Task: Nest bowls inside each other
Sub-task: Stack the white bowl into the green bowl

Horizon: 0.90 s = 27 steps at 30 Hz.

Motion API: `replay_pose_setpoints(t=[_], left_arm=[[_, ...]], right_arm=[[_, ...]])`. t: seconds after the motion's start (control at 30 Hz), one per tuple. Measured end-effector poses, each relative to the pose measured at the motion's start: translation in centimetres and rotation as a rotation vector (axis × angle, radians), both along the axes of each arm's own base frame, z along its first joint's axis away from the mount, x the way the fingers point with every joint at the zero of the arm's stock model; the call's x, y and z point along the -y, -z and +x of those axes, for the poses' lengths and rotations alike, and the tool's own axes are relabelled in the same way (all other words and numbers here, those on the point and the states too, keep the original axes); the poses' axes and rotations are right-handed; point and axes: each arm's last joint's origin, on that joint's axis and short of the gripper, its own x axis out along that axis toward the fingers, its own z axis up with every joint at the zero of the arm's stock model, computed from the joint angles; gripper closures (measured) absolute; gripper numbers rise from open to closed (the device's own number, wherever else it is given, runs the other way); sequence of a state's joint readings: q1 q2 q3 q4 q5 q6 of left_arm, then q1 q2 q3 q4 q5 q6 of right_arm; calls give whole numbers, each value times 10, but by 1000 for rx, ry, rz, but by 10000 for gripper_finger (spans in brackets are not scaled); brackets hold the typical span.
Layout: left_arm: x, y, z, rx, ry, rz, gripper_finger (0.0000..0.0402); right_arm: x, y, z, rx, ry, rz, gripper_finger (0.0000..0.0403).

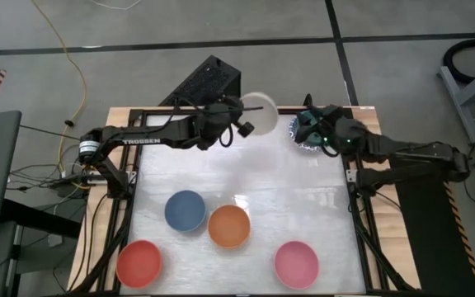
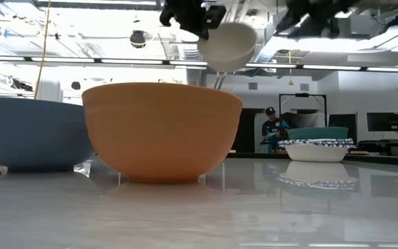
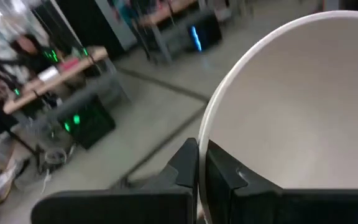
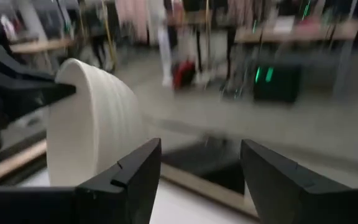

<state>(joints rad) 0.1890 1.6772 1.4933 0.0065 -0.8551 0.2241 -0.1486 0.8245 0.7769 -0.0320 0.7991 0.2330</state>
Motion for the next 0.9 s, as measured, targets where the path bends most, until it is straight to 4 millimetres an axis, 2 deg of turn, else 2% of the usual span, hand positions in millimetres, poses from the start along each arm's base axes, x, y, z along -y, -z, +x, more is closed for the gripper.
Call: replay_pose_setpoints(t=[0.2, 0.37, 0.67, 0.9], left_arm=[[-3, -22, 1, 178, 10, 93, 401], [-11, -33, -2, 286, 26, 130, 401], [-26, -31, -4, 292, -16, 141, 402], [-29, -30, -5, 277, -22, 147, 401]], right_arm=[[-16, -19, 11, -32, 50, -218, 163], [-20, -16, 28, -63, 78, -259, 163], [-19, -3, 57, -25, 134, -239, 163], [-19, 0, 68, 38, 141, -235, 163]])
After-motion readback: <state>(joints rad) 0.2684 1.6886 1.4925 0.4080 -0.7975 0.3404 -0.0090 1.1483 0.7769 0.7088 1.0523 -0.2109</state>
